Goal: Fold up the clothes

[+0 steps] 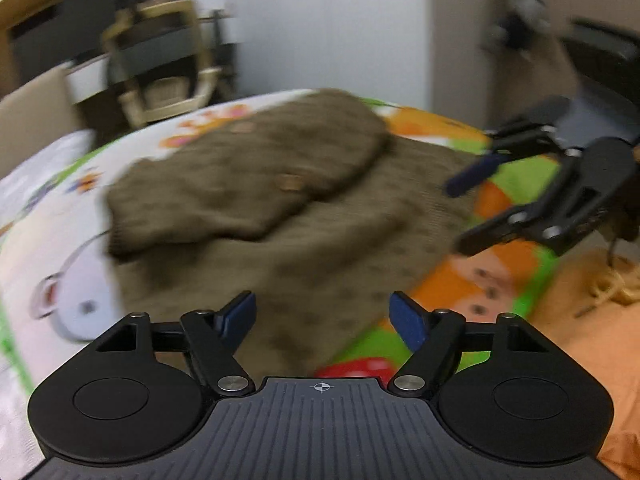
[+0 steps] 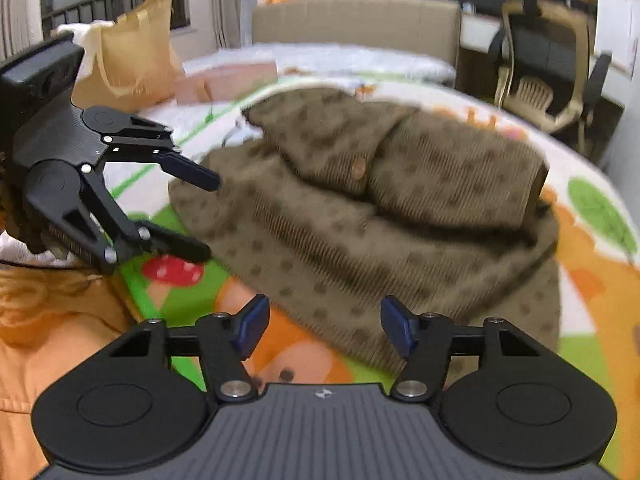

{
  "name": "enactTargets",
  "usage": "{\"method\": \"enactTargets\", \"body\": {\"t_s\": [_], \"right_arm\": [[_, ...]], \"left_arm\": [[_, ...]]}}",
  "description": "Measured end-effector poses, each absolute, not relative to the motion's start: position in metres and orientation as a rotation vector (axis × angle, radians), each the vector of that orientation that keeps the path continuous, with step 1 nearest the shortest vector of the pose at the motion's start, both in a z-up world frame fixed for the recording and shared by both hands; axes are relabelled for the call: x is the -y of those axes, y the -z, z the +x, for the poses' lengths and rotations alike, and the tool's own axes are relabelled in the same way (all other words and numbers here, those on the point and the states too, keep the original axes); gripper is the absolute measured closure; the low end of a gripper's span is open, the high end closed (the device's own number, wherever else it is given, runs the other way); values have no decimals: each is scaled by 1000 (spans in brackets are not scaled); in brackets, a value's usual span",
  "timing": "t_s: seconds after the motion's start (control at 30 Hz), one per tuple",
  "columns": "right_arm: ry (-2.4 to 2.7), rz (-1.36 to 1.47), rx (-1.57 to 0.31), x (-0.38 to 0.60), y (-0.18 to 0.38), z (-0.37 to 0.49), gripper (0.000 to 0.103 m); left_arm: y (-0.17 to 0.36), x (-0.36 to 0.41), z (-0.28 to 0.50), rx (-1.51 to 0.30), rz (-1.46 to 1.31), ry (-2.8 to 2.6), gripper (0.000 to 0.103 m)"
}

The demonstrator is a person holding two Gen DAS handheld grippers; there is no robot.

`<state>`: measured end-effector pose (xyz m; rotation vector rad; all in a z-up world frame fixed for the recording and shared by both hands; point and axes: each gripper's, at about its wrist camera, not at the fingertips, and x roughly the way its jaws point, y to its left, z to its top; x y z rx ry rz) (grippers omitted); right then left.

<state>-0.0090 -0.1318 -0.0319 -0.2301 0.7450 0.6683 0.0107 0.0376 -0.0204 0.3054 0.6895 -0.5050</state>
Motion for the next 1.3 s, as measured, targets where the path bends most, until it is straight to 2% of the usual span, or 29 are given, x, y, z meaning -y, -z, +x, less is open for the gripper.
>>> {"method": "enactTargets", "body": {"t_s": [0.13,0.17,0.2,0.23,0.27,0.3,0.57,0.7,0.73,0.77,0.83,0.97,1.07,1.13,1.3], "right_arm": [[-620,-252,-763,131,46,-4,40],[-611,-245,-752,132,47,-1,49],[-597,-242,-742,132,47,2,70],[-579,-242,-732,132,46,5,80],[-567,-240,-722,133,44,8,95],[-561,-234,-713,134,42,11,97],[-573,-255,-583,133,7,5,98],[-562,-258,-525,135,-13,6,98],[-560,-259,-510,136,-18,7,98],[-558,-261,-495,137,-23,7,98],[-557,-273,-469,139,-31,6,98],[-623,-297,-406,138,-40,-13,97],[-712,-322,-459,117,-23,-21,96],[-752,-358,-491,101,-10,-21,91],[-735,-566,-486,54,25,5,63]], "left_arm": [[30,-21,17,-706,309,540,25],[30,-19,18,-706,311,535,25],[30,-18,18,-706,313,530,25],[30,-17,19,-706,316,525,25],[30,-16,19,-707,318,520,24],[30,-16,20,-708,321,515,24],[35,-5,31,-677,427,448,19],[35,8,42,-629,520,404,22],[31,11,45,-612,539,401,34],[28,13,48,-596,558,397,60],[11,10,60,-569,541,370,95],[-31,-6,87,-521,433,309,96],[-64,-24,106,-484,322,271,99],[-73,-27,109,-460,308,259,99],[-78,-24,104,-434,312,269,99]]}}
